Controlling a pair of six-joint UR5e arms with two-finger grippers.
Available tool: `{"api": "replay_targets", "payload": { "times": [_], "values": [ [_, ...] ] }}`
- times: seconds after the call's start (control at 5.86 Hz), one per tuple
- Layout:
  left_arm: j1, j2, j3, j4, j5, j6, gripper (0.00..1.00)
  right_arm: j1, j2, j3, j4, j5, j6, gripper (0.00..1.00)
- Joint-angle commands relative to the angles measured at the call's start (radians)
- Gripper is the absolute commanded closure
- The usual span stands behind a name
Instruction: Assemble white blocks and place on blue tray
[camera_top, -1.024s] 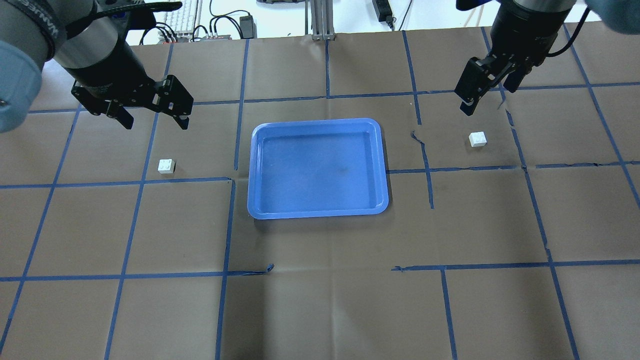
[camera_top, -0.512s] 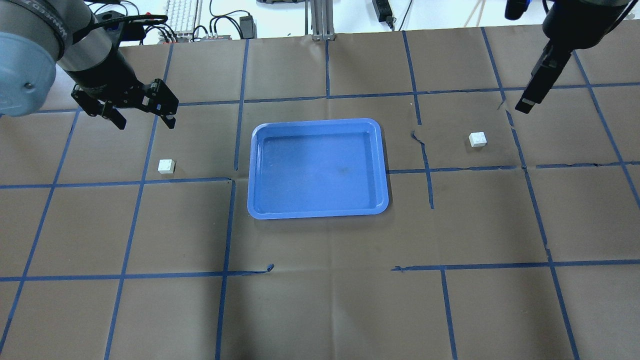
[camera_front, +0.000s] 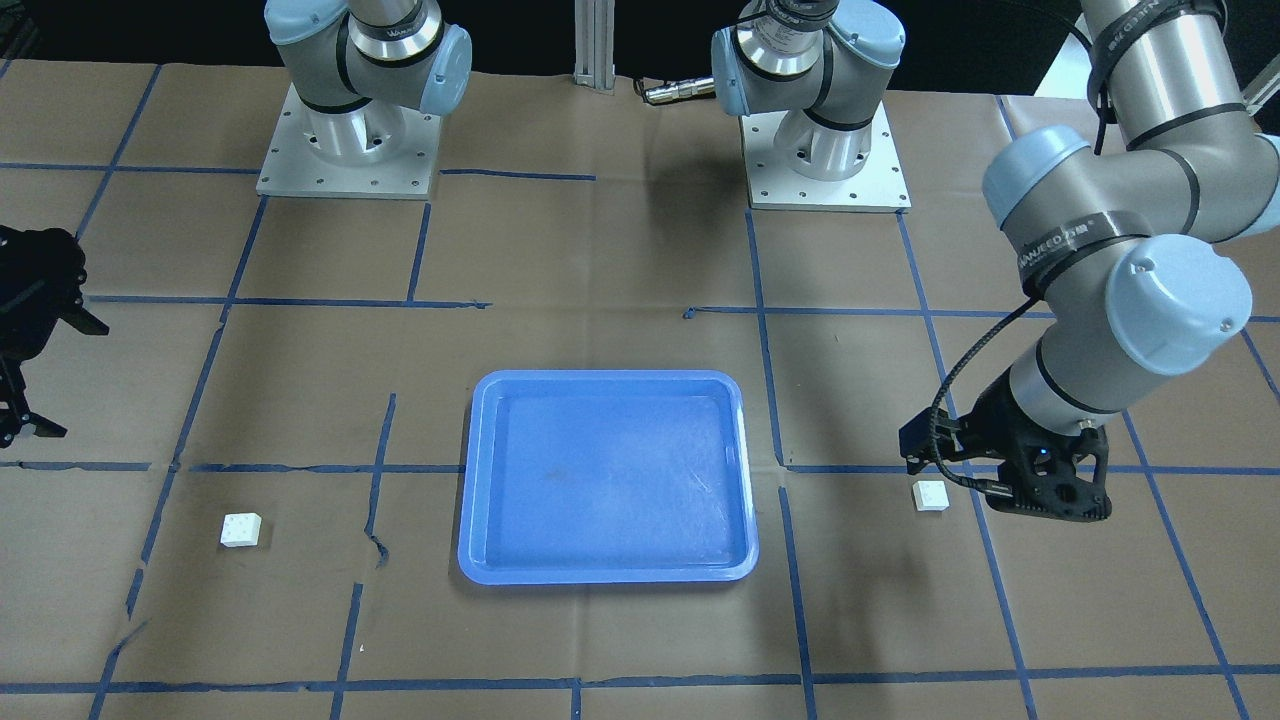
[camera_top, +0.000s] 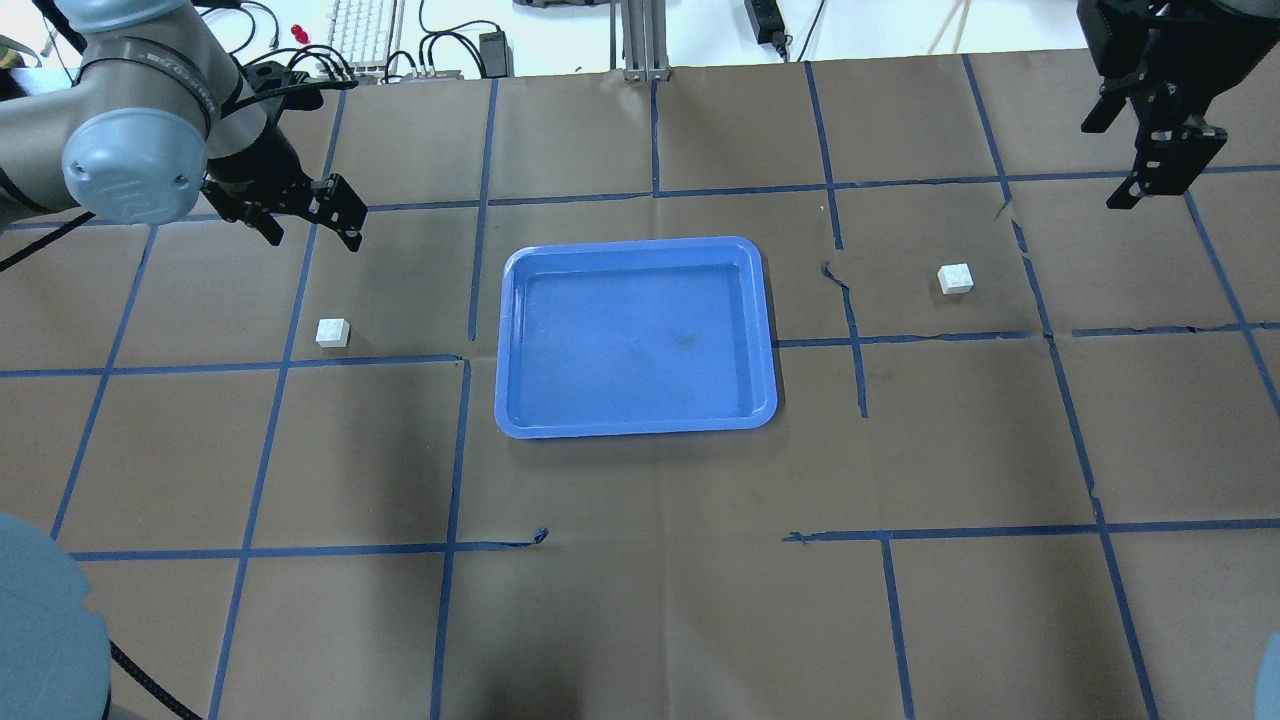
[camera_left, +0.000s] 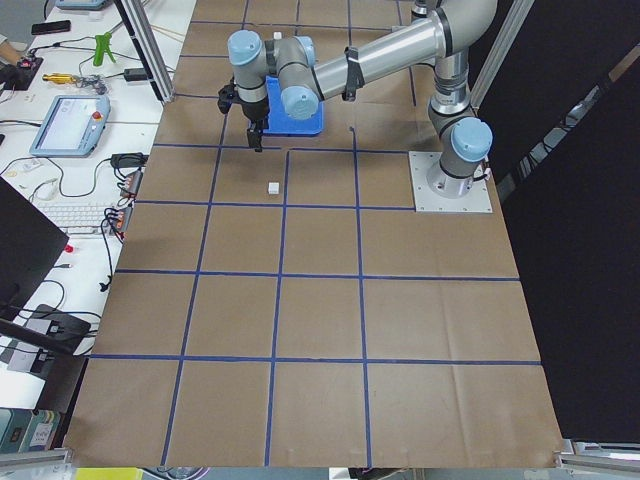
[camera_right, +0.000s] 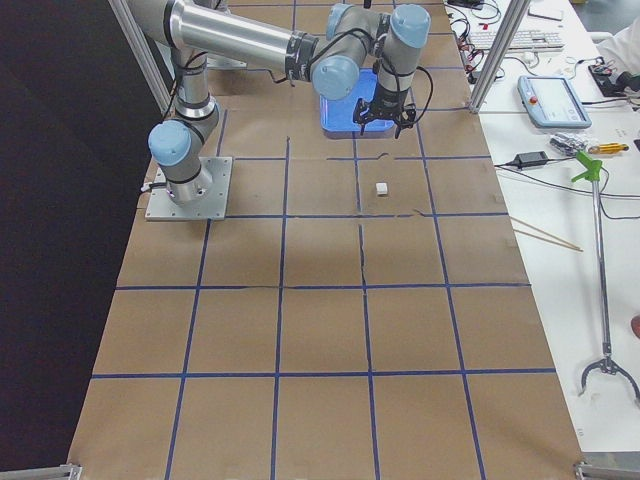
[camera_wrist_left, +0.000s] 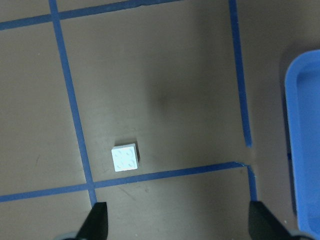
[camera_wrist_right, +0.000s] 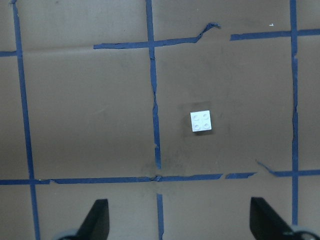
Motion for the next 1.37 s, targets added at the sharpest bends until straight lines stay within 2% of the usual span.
{"api": "replay_targets", "payload": {
  "times": [0.0,0.17,0.51,0.68,0.85,1.02,1.2],
  "values": [
    [0.043,-0.093,-0.022,0.063,0.01,-0.004,0.01,-0.071,0.099,0.0,-0.017,0.185,-0.174,0.0],
    [0.045,-0.131,-0.027,0.067,0.01,-0.006,0.01,-0.112,0.159,0.0,-0.014,0.272,-0.192,0.0],
    [0.045,-0.162,-0.058,0.067,0.012,-0.038,0.02,-0.146,0.304,0.001,-0.023,0.455,-0.381,0.0],
    [0.05,-0.162,-0.085,0.074,0.015,-0.055,0.06,-0.151,0.353,0.003,-0.033,0.495,-0.384,0.0],
    [0.053,-0.173,-0.087,0.079,0.048,-0.063,0.17,-0.151,0.398,0.006,-0.041,0.539,-0.437,0.0],
    [0.053,-0.173,-0.09,0.079,0.052,-0.06,0.35,-0.151,0.426,0.011,-0.046,0.541,-0.487,0.0],
    [0.056,-0.17,-0.089,0.079,0.05,-0.058,0.68,-0.151,0.438,0.012,-0.046,0.54,-0.491,0.0]
  ]
}}
